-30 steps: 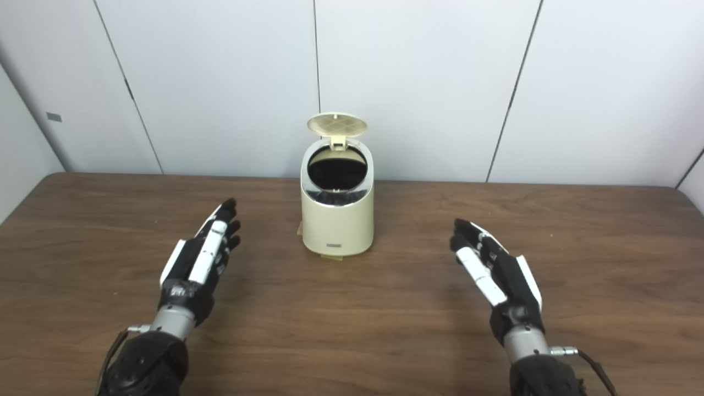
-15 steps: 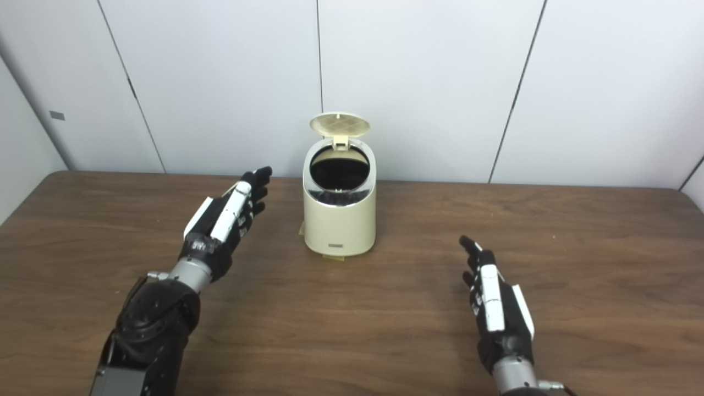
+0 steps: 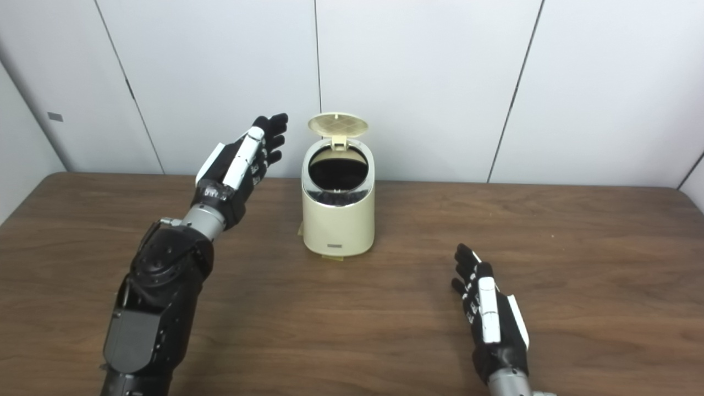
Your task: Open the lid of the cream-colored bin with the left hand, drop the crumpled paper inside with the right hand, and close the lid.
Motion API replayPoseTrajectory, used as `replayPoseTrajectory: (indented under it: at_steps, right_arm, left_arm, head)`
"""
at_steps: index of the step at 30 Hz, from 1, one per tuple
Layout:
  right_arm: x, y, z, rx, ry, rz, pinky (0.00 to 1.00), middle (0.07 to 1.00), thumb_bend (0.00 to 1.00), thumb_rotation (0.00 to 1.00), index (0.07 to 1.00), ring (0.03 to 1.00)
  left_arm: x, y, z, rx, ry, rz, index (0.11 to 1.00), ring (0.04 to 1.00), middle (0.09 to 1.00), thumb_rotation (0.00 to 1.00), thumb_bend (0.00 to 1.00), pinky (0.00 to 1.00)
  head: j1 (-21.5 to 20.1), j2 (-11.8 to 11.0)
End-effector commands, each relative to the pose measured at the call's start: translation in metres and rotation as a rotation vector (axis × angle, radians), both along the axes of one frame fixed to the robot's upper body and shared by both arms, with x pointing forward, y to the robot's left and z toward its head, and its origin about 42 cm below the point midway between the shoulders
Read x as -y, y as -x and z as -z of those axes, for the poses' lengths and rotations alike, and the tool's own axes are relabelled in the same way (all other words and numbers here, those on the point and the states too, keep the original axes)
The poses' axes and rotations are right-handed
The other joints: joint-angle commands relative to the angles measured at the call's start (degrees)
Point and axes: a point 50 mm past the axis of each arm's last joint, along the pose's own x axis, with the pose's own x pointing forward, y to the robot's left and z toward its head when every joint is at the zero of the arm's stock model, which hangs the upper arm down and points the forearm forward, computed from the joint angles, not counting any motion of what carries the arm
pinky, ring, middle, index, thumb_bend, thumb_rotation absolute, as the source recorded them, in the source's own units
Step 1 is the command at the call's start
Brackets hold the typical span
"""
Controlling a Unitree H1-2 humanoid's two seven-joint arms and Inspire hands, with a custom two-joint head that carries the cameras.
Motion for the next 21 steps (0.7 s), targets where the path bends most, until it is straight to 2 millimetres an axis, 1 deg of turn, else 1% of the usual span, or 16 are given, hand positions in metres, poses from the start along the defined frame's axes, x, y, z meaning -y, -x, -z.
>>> replayPoseTrajectory:
  at_steps: [1,4,7,9,13,15,17,19,21]
  right_arm:
    - [-0.004,-0.001,-0.003,0.035,0.001,-0.027,0.94,0.925,0.53,1.00,0.908,0.952]
    - [-0.004,0.000,-0.001,0.035,0.003,-0.037,0.92,0.920,0.55,0.99,0.902,0.945]
    - [-0.003,0.000,0.000,0.032,-0.001,-0.046,0.91,0.920,0.54,0.99,0.900,0.942]
    - [-0.003,0.000,0.001,0.028,-0.012,-0.045,0.91,0.924,0.55,0.98,0.904,0.947]
    - [-0.001,-0.003,0.001,0.036,-0.020,-0.048,0.88,0.926,0.55,0.98,0.913,0.948]
    - [-0.001,-0.004,0.000,0.044,-0.019,-0.053,0.84,0.920,0.53,0.99,0.913,0.939]
    - [-0.002,-0.005,0.000,0.048,-0.021,-0.058,0.82,0.913,0.52,0.99,0.915,0.932]
    - [-0.002,-0.004,0.000,0.048,-0.022,-0.061,0.82,0.911,0.52,0.99,0.916,0.930]
    - [-0.003,-0.004,0.000,0.047,-0.019,-0.061,0.82,0.910,0.54,0.97,0.916,0.930]
  left_arm:
    - [0.007,-0.011,-0.034,0.091,-0.020,0.018,0.921,0.963,0.945,0.86,0.57,0.97]
    - [0.013,-0.018,-0.041,0.121,-0.056,0.044,0.932,0.964,0.948,0.87,0.57,0.97]
    - [0.022,-0.023,-0.049,0.162,-0.111,0.056,0.929,0.957,0.943,0.86,0.58,0.95]
    - [0.027,-0.027,-0.053,0.206,-0.167,0.066,0.929,0.951,0.939,0.86,0.55,0.93]
    - [0.038,-0.030,-0.063,0.272,-0.304,0.077,0.904,0.935,0.922,0.81,0.60,0.93]
    - [0.042,-0.030,-0.066,0.299,-0.362,0.076,0.893,0.933,0.916,0.79,0.57,0.91]
    - [0.045,-0.029,-0.067,0.306,-0.406,0.081,0.894,0.949,0.928,0.78,0.54,0.92]
    - [0.046,-0.028,-0.066,0.323,-0.460,0.079,0.895,0.954,0.933,0.77,0.53,0.93]
    - [0.048,-0.028,-0.066,0.351,-0.521,0.071,0.894,0.952,0.934,0.80,0.51,0.93]
  head:
    - [0.03,-0.06]
    - [-0.16,-0.13]
    - [-0.22,-0.21]
    - [-0.25,-0.35]
    - [-0.29,-0.39]
    - [-0.55,-0.33]
    - [-0.74,-0.34]
    - [-0.84,-0.28]
    - [-0.90,-0.15]
